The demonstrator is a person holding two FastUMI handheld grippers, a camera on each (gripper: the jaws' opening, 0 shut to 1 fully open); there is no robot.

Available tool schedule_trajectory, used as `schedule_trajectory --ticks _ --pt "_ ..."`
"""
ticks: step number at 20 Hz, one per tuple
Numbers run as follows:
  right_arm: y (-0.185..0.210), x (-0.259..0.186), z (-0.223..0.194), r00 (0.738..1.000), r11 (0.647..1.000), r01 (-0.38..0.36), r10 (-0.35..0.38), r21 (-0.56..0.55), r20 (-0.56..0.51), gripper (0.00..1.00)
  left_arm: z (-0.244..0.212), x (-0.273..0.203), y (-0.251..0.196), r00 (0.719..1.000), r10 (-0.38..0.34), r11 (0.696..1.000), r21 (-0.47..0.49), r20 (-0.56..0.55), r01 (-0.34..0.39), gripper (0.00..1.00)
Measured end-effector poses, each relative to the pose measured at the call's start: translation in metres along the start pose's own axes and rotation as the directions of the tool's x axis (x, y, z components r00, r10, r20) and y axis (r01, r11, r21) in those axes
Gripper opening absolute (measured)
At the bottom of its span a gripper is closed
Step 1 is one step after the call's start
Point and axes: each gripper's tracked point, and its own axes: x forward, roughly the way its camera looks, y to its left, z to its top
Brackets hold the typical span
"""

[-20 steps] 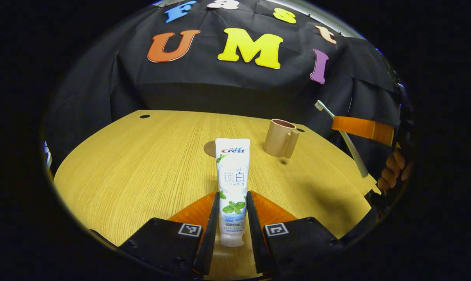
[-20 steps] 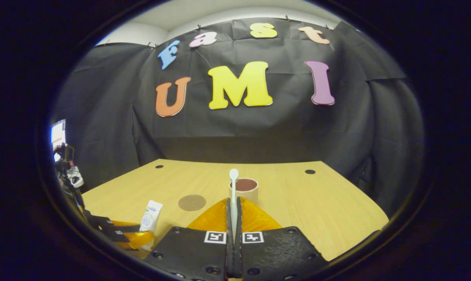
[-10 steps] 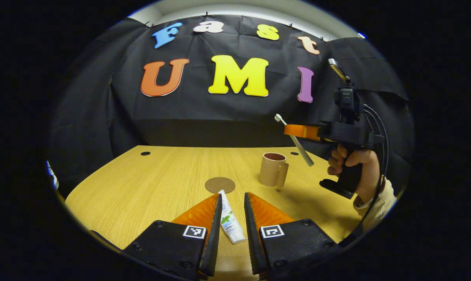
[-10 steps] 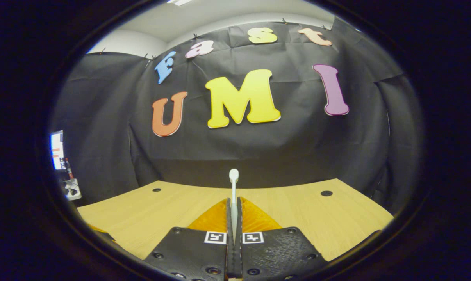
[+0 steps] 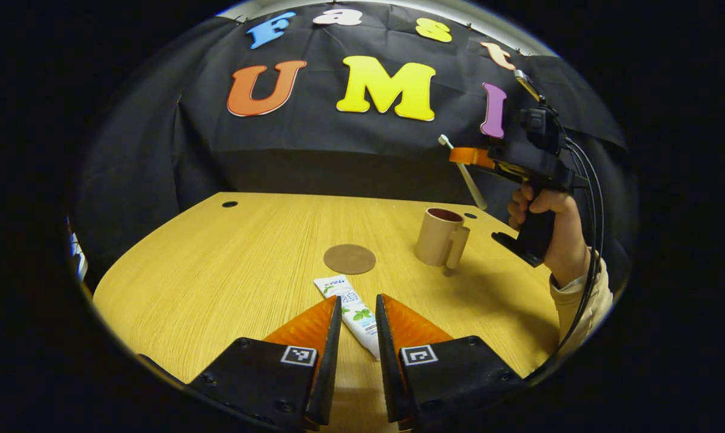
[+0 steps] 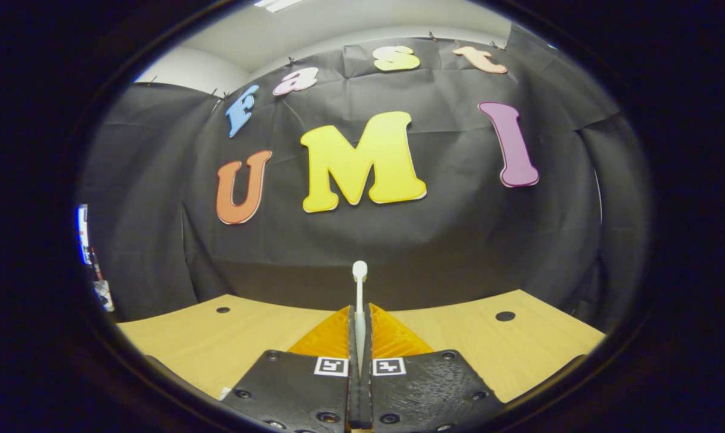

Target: Put the toothbrush and toothpaste on the desktop into the cup, then pick up the cup and place it on the coaster on the desktop.

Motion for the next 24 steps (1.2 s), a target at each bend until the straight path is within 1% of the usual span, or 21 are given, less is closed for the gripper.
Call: schedule_trajectory --ticks 1,2,4,5,6,8,10,11,12,16,17,18,19,20,21,22,23,24 --pt "0.000 0.005 -0.003 1.000 1.000 -0.001 0.001 0.003 -0.006 0.00 -0.004 0.003 0.003 1.000 0.010 1.000 -0.017 -0.025 -0.011 0.37" --pt "0.000 0.013 -0.006 1.000 1.000 -0.001 0.001 0.004 -0.006 0.00 -0.006 0.008 0.006 0.999 0.024 0.999 -0.029 -0.042 -0.025 0.37" --pt "0.001 0.024 -0.010 1.000 1.000 0.002 -0.002 -0.021 -0.013 0.00 -0.012 0.015 0.010 0.995 0.056 0.998 -0.035 -0.082 -0.060 0.43" --pt "0.000 0.028 -0.012 1.000 0.999 0.006 -0.007 -0.032 -0.013 0.00 -0.018 0.019 0.010 0.992 0.057 0.997 -0.042 -0.113 -0.062 0.55" --pt "0.002 0.031 -0.013 1.000 0.999 0.002 -0.003 -0.034 -0.014 0.00 -0.024 0.021 0.004 0.988 0.044 0.997 -0.052 -0.148 -0.052 0.47" --pt "0.003 0.034 -0.018 1.000 0.999 -0.006 0.005 -0.036 -0.023 0.01 -0.028 0.026 -0.007 0.980 0.021 0.997 -0.070 -0.197 -0.036 0.48" --pt "-0.003 0.036 -0.018 1.000 1.000 0.003 -0.004 -0.027 -0.020 0.01 -0.022 0.035 -0.011 0.980 0.028 0.997 -0.063 -0.198 -0.042 0.49" --pt "-0.005 0.036 -0.016 1.000 1.000 0.004 -0.004 -0.012 -0.018 0.01 -0.024 0.038 -0.015 0.977 0.026 0.997 -0.065 -0.212 -0.040 0.65" --pt "-0.008 0.036 -0.015 1.000 1.000 0.006 -0.006 0.007 -0.016 0.01 -0.022 0.042 -0.018 0.976 0.026 0.997 -0.067 -0.217 -0.042 0.58" --pt "-0.014 0.035 -0.007 1.000 1.000 0.014 -0.014 0.026 0.009 0.01 -0.029 0.051 -0.026 0.964 0.032 0.998 -0.048 -0.263 -0.046 0.59" --pt "-0.012 0.033 -0.007 1.000 0.999 0.003 -0.003 0.033 0.006 0.00 -0.032 0.051 -0.026 0.957 0.035 0.997 -0.056 -0.288 -0.053 0.60" --pt "-0.010 0.033 -0.009 1.000 0.999 -0.009 0.009 0.041 0.000 0.01 -0.040 0.052 -0.030 0.942 0.039 0.995 -0.071 -0.333 -0.066 0.71" --pt "-0.010 0.031 -0.009 1.000 0.999 -0.014 0.014 0.050 -0.009 0.01 -0.051 0.051 -0.033 0.916 0.049 0.992 -0.088 -0.399 -0.091 0.68" --pt "-0.009 0.031 -0.011 1.000 0.997 -0.025 0.025 0.067 -0.012 0.01 -0.043 0.053 -0.031 0.920 0.087 0.990 -0.067 -0.381 -0.122 0.70" --pt "-0.009 0.030 -0.010 0.999 0.996 -0.030 0.031 0.079 -0.014 0.00 -0.044 0.056 -0.030 0.917 0.100 0.990 -0.057 -0.386 -0.131 0.66" --pt "-0.010 0.030 -0.009 1.000 0.996 -0.028 0.029 0.079 -0.010 0.01 -0.047 0.056 -0.029 0.910 0.108 0.989 -0.052 -0.399 -0.140 0.67" --pt "-0.013 0.030 -0.007 1.000 0.997 -0.023 0.024 0.075 -0.005 0.01 -0.046 0.059 -0.028 0.915 0.116 0.989 -0.043 -0.387 -0.144 0.71" --pt "-0.014 0.028 -0.005 1.000 0.997 -0.023 0.023 0.074 0.000 0.00 -0.045 0.058 -0.028 0.914 0.120 0.988 -0.041 -0.386 -0.147 0.70"
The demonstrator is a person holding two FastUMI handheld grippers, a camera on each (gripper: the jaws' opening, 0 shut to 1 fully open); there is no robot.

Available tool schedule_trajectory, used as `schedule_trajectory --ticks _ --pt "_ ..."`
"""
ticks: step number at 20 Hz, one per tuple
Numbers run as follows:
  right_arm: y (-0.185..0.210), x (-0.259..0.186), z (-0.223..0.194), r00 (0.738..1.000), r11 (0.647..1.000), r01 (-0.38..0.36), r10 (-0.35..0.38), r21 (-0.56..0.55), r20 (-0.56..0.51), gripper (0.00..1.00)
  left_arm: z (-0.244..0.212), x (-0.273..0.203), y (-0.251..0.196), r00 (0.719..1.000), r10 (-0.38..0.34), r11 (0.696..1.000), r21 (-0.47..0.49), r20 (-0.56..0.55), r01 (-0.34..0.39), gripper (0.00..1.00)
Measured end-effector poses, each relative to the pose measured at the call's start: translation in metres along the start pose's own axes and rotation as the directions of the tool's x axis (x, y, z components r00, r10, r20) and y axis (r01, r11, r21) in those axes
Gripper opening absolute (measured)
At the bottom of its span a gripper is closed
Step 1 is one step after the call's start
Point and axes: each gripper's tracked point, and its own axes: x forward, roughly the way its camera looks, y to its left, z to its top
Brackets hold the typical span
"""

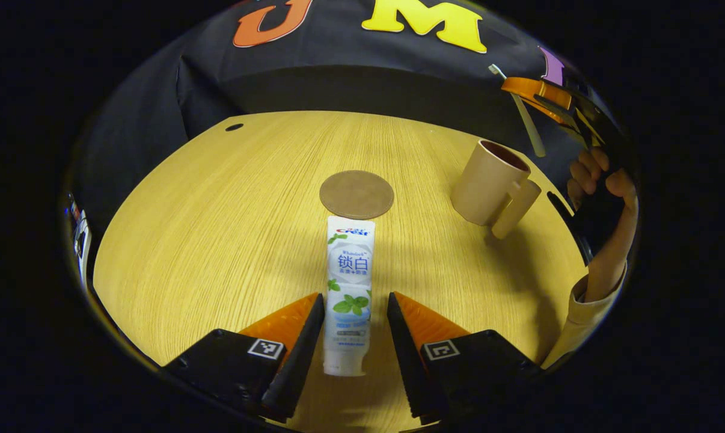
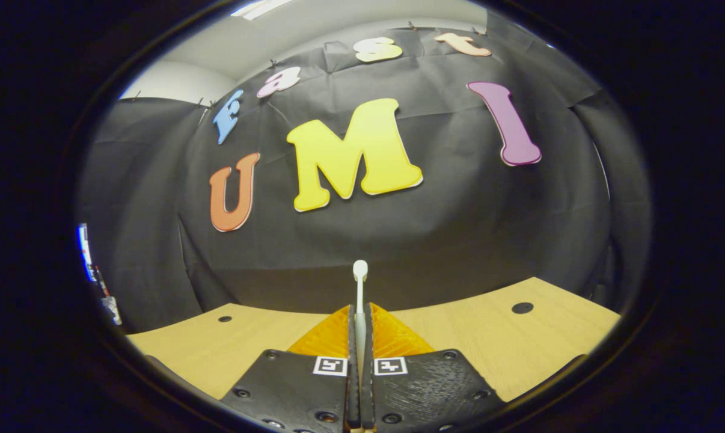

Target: Put the toothbrush and toothpaste on the desktop into the cup, then pick up the cup and place it on the coaster on the desktop.

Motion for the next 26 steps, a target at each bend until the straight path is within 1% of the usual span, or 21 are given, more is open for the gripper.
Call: schedule_trajectory --ticks 2,3,4,6,7,11,14,16,17,18,21,22,23,24,26 --pt "-0.002 -0.002 0.004 1.000 1.000 0.001 -0.001 0.010 0.009 0.01 0.003 0.003 0.004 1.000 0.020 1.000 0.012 0.008 -0.020 0.69" --pt "-0.002 -0.002 0.005 1.000 1.000 0.002 -0.002 0.014 0.011 0.00 0.006 0.004 0.005 1.000 0.022 1.000 0.014 0.013 -0.022 0.72" --pt "-0.003 -0.003 0.005 1.000 1.000 0.003 -0.003 0.016 0.011 0.01 0.007 0.007 0.005 0.999 0.025 1.000 0.018 0.021 -0.025 0.64" --pt "-0.002 -0.003 0.005 1.000 1.000 0.001 -0.001 0.015 0.012 0.01 0.009 0.008 0.007 0.999 0.022 0.999 0.027 0.039 -0.023 0.56" --pt "-0.002 -0.003 0.006 1.000 1.000 0.002 -0.002 0.016 0.013 0.01 0.010 0.010 0.007 0.999 0.007 0.999 0.031 0.050 -0.009 0.50" --pt "0.001 -0.002 0.007 1.000 1.000 -0.004 0.003 0.018 0.019 0.02 0.011 0.008 0.006 0.993 -0.037 0.999 0.030 0.115 0.034 0.43" --pt "0.000 0.001 0.001 1.000 1.000 0.004 -0.004 0.009 0.012 0.00 0.013 0.000 0.002 0.981 -0.077 0.997 0.037 0.181 0.072 0.41" --pt "0.000 0.002 0.001 1.000 1.000 0.006 -0.006 0.019 0.020 0.01 0.020 -0.010 -0.002 0.966 -0.091 0.996 0.036 0.243 0.085 0.41" --pt "0.002 0.002 0.003 0.999 1.000 -0.002 0.001 0.027 0.032 0.04 0.022 -0.016 -0.003 0.956 -0.091 0.996 0.032 0.278 0.086 0.41" --pt "0.003 0.002 0.004 0.999 1.000 -0.004 0.003 0.030 0.047 0.04 0.027 -0.022 -0.005 0.944 -0.095 0.996 0.033 0.317 0.089 0.40" --pt "0.008 0.002 0.005 0.998 1.000 -0.011 0.011 0.008 0.069 0.04 0.046 -0.043 -0.011 0.889 -0.113 0.994 0.042 0.443 0.105 0.41" --pt "0.006 0.003 0.003 0.997 1.000 -0.009 0.009 0.005 0.072 0.07 0.051 -0.050 -0.013 0.874 -0.128 0.992 0.043 0.469 0.122 0.41" --pt "0.006 0.004 0.006 0.997 1.000 -0.003 0.003 0.006 0.074 0.07 0.054 -0.053 -0.017 0.863 -0.142 0.989 0.041 0.485 0.139 0.40" --pt "0.006 0.002 0.005 0.997 1.000 -0.002 0.001 0.011 0.077 0.07 0.055 -0.053 -0.017 0.859 -0.149 0.988 0.038 0.489 0.150 0.40" --pt "0.006 0.001 0.002 0.998 1.000 -0.004 0.003 0.015 0.065 0.07 0.054 -0.048 -0.017 0.864 -0.157 0.987 0.038 0.478 0.158 0.40"
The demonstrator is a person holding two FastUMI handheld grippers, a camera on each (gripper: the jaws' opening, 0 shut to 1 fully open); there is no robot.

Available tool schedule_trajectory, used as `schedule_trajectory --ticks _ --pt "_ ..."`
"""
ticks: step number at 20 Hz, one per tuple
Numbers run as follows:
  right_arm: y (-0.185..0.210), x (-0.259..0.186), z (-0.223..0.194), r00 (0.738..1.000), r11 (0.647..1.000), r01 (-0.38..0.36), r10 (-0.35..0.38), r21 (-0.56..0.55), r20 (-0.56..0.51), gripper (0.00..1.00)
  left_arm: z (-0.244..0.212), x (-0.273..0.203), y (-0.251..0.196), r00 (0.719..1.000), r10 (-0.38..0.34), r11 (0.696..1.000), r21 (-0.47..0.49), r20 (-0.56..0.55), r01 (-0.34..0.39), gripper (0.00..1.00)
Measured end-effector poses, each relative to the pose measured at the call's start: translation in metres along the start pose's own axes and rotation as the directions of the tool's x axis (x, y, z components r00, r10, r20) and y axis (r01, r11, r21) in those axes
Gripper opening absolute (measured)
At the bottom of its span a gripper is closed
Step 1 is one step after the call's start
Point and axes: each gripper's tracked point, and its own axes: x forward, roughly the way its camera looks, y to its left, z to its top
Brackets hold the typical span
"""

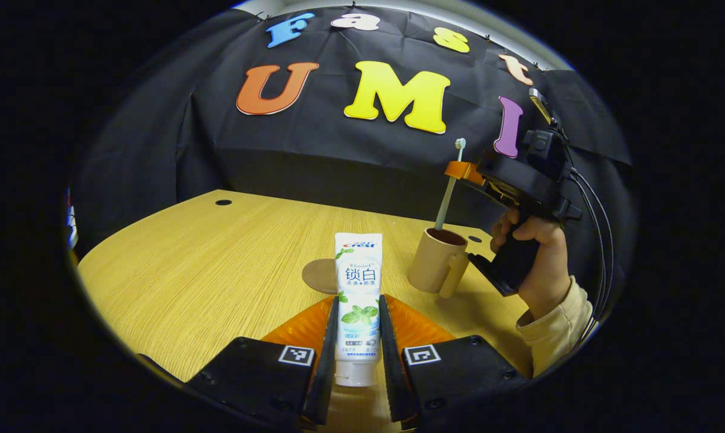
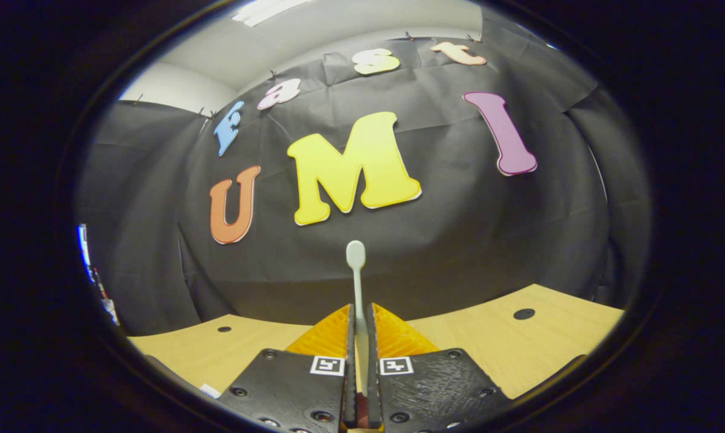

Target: Put the toothbrush and toothpaste on the desktop into the cup, then pick up the cup and place it on the coaster on the desktop.

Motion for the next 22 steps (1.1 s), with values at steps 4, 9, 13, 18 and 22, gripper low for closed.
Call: schedule_trajectory --ticks 4,9,13,18,22 --pt "0.000 -0.002 -0.012 1.000 0.999 -0.001 0.000 -0.033 -0.029 0.08 -0.010 0.004 0.001 0.999 0.000 1.000 -0.013 -0.043 0.000 0.40" --pt "0.016 -0.015 -0.010 0.998 0.996 -0.051 0.048 -0.079 -0.038 0.54 0.006 -0.001 0.001 1.000 0.012 1.000 0.016 -0.003 -0.012 0.40" --pt "0.014 -0.044 0.003 1.000 0.984 -0.013 0.015 -0.177 0.007 0.98 0.032 0.003 -0.007 0.999 0.003 0.999 0.052 0.050 -0.006 0.40" --pt "-0.031 -0.111 0.012 0.992 0.974 0.114 -0.102 -0.195 0.073 0.98 0.064 0.015 -0.032 0.991 -0.046 0.995 0.089 0.128 0.035 0.40" --pt "-0.076 -0.161 -0.019 0.986 0.965 0.167 -0.162 -0.202 0.041 0.98 0.087 0.037 -0.056 0.987 -0.064 0.994 0.099 0.150 0.049 0.40"
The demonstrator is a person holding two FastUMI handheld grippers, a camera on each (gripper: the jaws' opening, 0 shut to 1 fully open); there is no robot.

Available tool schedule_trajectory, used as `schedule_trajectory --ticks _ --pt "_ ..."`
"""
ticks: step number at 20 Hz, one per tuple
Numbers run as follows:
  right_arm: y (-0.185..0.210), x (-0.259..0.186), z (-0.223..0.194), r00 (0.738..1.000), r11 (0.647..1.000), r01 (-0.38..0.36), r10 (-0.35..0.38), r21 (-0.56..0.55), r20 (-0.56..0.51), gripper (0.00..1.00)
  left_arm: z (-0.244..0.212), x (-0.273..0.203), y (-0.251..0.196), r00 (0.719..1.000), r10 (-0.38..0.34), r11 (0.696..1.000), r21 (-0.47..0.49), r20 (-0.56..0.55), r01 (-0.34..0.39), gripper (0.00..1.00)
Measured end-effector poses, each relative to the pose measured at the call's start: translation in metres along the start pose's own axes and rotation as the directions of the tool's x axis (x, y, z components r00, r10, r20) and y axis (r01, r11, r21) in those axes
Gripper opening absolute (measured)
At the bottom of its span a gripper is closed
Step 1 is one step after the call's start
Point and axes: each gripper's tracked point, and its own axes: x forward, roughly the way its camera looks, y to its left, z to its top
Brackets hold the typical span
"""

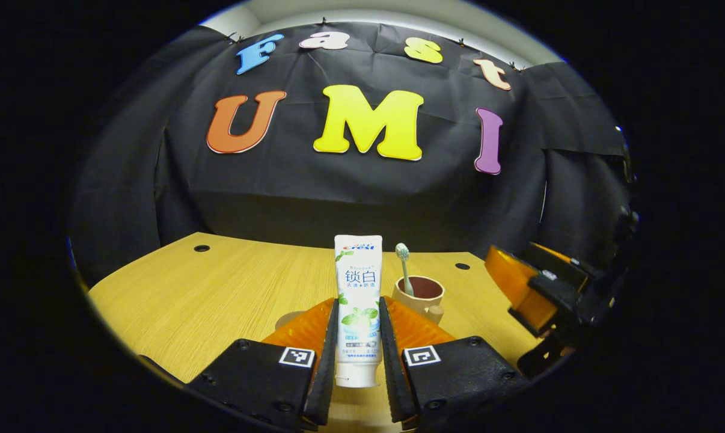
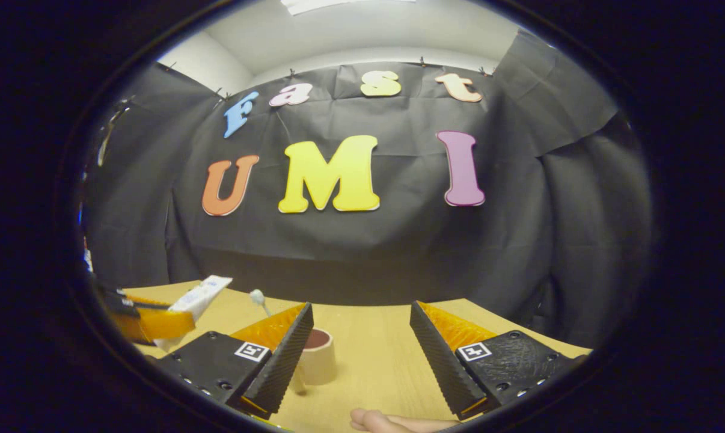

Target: Put the toothbrush and toothpaste on the desktop into the cup, then pick up the cup and place it on the coaster on the desktop.

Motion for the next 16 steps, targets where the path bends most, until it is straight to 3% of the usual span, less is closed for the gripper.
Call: schedule_trajectory --ticks 3,7,10,15,16 --pt "-0.014 -0.007 -0.018 0.999 1.000 0.007 -0.007 0.006 -0.034 0.98 0.014 0.022 -0.018 1.000 -0.013 1.000 0.006 0.028 0.013 0.40" --pt "-0.007 -0.005 -0.040 0.993 0.996 -0.036 0.045 0.087 -0.106 0.96 0.036 0.048 -0.050 0.994 -0.054 0.998 0.017 0.095 0.053 0.40" --pt "-0.009 -0.014 -0.033 0.995 0.989 -0.055 0.066 0.139 -0.079 0.97 0.045 0.068 -0.065 0.988 -0.076 0.997 0.010 0.131 0.075 0.39" --pt "-0.035 -0.014 -0.031 0.996 0.961 -0.003 0.026 0.275 -0.081 0.93 0.054 0.092 -0.084 0.977 -0.114 0.993 0.017 0.181 0.113 0.39" --pt "-0.038 -0.013 -0.034 0.995 0.950 0.005 0.026 0.311 -0.095 0.96 0.053 0.095 -0.089 0.975 -0.130 0.992 0.015 0.180 0.129 0.39"
